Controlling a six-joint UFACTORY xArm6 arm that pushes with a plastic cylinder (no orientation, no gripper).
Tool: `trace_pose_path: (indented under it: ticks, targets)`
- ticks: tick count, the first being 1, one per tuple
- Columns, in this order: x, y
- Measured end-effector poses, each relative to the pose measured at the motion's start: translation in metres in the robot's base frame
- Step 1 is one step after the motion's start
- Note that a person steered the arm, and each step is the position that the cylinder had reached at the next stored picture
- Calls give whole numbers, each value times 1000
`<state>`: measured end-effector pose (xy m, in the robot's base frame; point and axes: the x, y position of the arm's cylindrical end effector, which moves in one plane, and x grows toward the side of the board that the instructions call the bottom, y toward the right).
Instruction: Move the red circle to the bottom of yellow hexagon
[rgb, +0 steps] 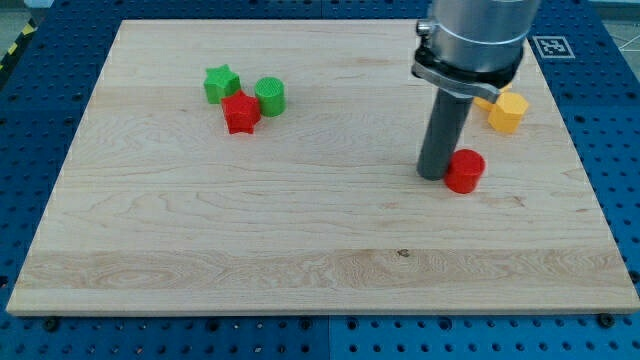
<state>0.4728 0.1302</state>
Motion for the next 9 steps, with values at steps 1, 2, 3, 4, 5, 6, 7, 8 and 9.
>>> trace_pose_path:
  ticks: [1,2,3,4,5,6,7,8,9]
  targets:
    - [6,7]
    - [55,22]
    - [61,83]
    - [43,84]
    - [54,65]
    - [58,37]
    - [42,25]
    - [22,64]
    - [-3,85]
